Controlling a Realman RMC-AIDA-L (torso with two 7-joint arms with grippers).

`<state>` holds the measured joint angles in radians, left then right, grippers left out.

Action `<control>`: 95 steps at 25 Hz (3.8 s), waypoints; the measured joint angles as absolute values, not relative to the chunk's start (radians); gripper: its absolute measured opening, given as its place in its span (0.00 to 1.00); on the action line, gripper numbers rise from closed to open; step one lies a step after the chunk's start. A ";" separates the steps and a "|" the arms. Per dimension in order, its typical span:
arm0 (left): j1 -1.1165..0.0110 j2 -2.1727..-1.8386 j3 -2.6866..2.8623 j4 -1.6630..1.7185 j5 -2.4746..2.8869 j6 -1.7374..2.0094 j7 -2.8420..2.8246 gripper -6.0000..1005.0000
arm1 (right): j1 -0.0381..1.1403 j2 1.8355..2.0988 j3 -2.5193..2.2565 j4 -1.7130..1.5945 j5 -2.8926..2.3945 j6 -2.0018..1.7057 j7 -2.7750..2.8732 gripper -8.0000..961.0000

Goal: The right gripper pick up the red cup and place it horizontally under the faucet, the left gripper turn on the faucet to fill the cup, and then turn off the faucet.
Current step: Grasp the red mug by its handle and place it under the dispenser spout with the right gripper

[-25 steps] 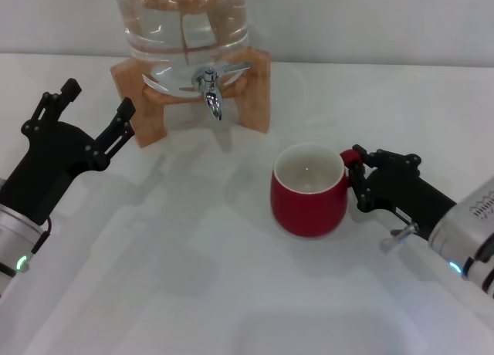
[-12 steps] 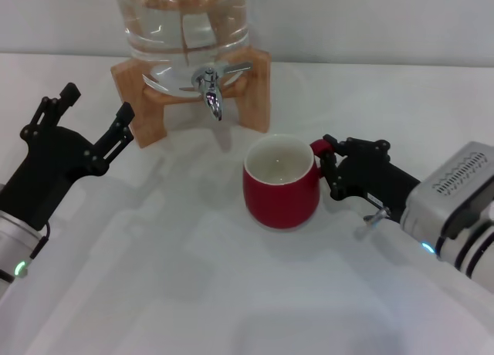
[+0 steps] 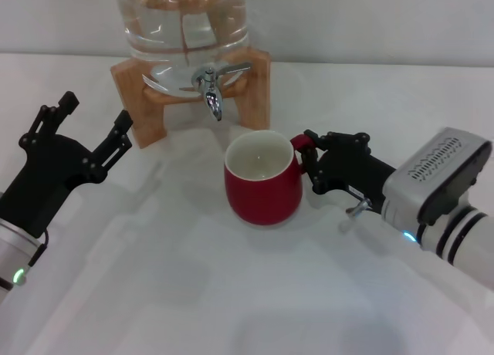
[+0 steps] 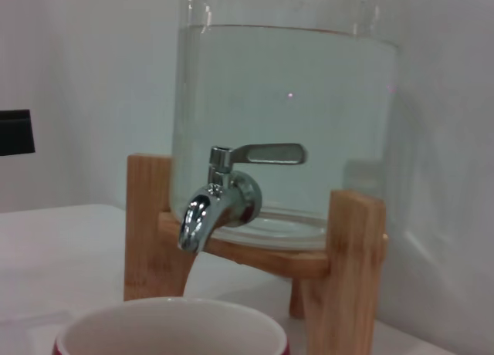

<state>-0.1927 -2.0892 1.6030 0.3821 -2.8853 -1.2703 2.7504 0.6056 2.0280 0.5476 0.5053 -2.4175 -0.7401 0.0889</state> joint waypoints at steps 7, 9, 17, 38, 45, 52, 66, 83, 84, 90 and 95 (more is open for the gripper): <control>-0.184 -2.089 1.603 0.382 -2.885 -1.272 2.750 0.87 | 0.647 2.028 0.548 0.525 -2.418 -0.687 0.090 0.13; -0.183 -2.089 1.603 0.382 -2.885 -1.273 2.750 0.87 | 0.658 2.028 0.548 0.530 -2.418 -0.674 0.090 0.13; -0.182 -2.089 1.603 0.381 -2.885 -1.275 2.750 0.87 | 0.706 2.028 0.554 0.535 -2.410 -0.615 0.093 0.13; -0.191 -2.089 1.603 0.380 -2.891 -1.284 2.750 0.87 | 0.776 2.028 0.582 0.525 -2.405 -0.510 0.095 0.13; -0.192 -2.089 1.603 0.380 -2.892 -1.286 2.750 0.87 | 0.795 2.028 0.577 0.530 -2.405 -0.497 0.102 0.13; -0.189 -2.089 1.603 0.380 -2.891 -1.286 2.750 0.87 | 0.799 2.028 0.568 0.531 -2.412 -0.491 0.108 0.13; -0.185 -2.089 1.604 0.380 -2.886 -1.287 2.750 0.87 | 0.827 2.028 0.531 0.528 -2.415 -0.488 0.101 0.13; -0.187 -2.089 1.606 0.380 -2.885 -1.287 2.750 0.87 | 0.858 2.028 0.527 0.517 -2.404 -0.461 0.106 0.14; -0.187 -2.089 1.606 0.380 -2.885 -1.287 2.750 0.87 | 0.859 2.028 0.528 0.515 -2.397 -0.457 0.106 0.14; -0.187 -2.090 1.608 0.380 -2.885 -1.287 2.750 0.87 | 0.869 2.028 0.528 0.505 -2.358 -0.437 0.108 0.14; -0.190 -2.091 1.612 0.379 -2.886 -1.287 2.750 0.87 | 0.868 2.028 0.527 0.505 -2.350 -0.434 0.109 0.14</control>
